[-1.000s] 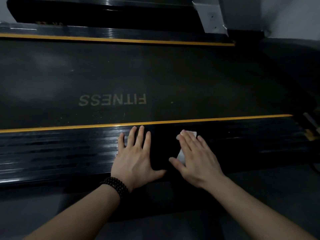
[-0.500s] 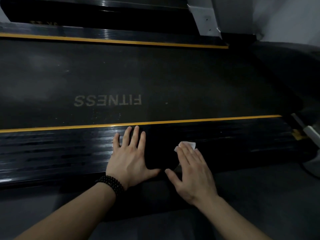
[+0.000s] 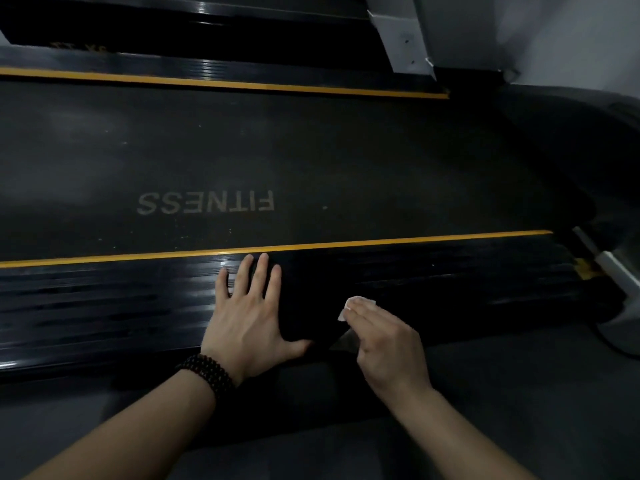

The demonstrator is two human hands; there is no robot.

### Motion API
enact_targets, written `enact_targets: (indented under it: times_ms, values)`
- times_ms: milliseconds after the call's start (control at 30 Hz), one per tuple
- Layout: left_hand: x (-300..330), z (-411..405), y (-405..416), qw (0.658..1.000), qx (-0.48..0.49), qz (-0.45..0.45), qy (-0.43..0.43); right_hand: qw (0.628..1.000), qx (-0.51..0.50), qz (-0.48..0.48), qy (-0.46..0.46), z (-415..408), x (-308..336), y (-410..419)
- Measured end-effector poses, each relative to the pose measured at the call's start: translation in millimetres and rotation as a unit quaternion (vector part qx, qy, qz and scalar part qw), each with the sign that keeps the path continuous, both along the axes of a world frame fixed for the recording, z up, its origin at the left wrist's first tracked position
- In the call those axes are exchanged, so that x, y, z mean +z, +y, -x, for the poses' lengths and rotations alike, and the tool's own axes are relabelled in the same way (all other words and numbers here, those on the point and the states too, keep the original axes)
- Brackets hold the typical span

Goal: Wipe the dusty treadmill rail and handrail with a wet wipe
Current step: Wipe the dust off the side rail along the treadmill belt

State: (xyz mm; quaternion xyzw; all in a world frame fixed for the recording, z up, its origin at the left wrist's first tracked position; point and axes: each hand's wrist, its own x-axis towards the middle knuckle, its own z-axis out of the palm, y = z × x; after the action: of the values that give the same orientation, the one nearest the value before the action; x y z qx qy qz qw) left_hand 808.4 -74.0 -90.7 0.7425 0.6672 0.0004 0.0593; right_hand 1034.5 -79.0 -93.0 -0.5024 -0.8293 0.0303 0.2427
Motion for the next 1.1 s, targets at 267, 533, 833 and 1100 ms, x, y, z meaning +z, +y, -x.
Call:
enact_targets:
  times_ms: [267, 533, 833, 1100]
  values:
    - [10, -42, 14, 0.998, -0.056, -0.006, -0.015, 0.993, -0.041, -0.008, 0.107, -19, 15, 43]
    - [2, -67, 19, 1.0, -0.024, 0.005, -0.004, 0.98, -0.075, -0.099, 0.153, -53, 35, 88]
    - [1, -70, 22, 1.0, -0.015, 0.004, 0.015, 0.992, -0.016, 0.049, -0.114, -49, 6, 51]
    - [2, -69, 20, 1.0, -0.023, -0.001, 0.005, 0.978, -0.017, 0.128, -0.161, -33, 9, 23]
